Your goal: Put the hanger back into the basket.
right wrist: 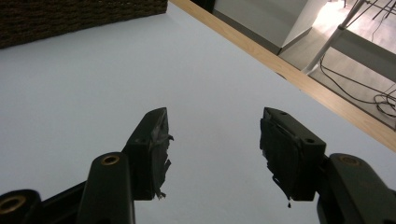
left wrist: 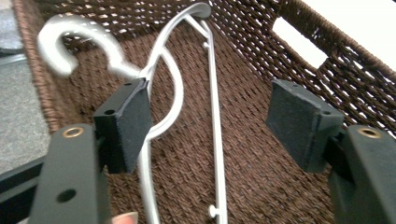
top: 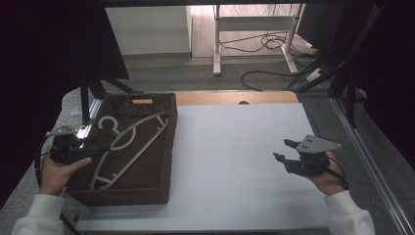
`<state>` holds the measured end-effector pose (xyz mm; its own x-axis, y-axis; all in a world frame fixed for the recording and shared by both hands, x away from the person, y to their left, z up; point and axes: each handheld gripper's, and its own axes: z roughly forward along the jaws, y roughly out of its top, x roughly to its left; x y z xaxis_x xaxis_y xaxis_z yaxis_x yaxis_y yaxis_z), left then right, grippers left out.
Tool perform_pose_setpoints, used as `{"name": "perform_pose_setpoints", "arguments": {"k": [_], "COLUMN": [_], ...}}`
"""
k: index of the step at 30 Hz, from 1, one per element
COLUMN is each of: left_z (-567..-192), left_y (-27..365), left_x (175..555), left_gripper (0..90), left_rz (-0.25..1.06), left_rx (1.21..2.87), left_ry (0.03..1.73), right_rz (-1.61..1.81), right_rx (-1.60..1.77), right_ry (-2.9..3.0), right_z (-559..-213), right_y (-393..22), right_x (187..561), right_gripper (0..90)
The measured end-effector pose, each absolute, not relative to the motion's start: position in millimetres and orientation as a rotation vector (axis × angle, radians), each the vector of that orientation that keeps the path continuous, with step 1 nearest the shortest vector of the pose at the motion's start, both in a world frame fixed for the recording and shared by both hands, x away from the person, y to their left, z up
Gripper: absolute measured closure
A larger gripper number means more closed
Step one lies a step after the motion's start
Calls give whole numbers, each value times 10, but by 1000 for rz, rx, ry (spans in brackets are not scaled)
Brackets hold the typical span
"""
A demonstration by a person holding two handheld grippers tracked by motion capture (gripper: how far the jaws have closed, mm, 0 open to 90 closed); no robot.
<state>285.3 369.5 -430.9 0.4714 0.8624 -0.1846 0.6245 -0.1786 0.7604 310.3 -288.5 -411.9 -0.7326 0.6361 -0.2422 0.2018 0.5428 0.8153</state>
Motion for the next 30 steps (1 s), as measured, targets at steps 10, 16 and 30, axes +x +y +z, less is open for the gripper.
{"name": "perform_pose_setpoints", "arguments": {"k": [10,16,30], "left_z": [-4174,-4137,-4185], "left_y": [3555,3477,2992], "left_x": [2800,2771,2670], "left_gripper": [235,232,217], "left_rz": [387,377,318], "left_rx": [1891,1864,1866], "left_ry": [1208,1185,1127], "right_rz": [1114,1110,1129], "right_rx": [680,690,865], "right_ry": [2265,2296,2295], "right_z": [-4129,-4196,-4222], "right_y": [-2890,-2870,-2912], "right_x": [3144,3165,3201], "right_gripper": [413,387,326]}}
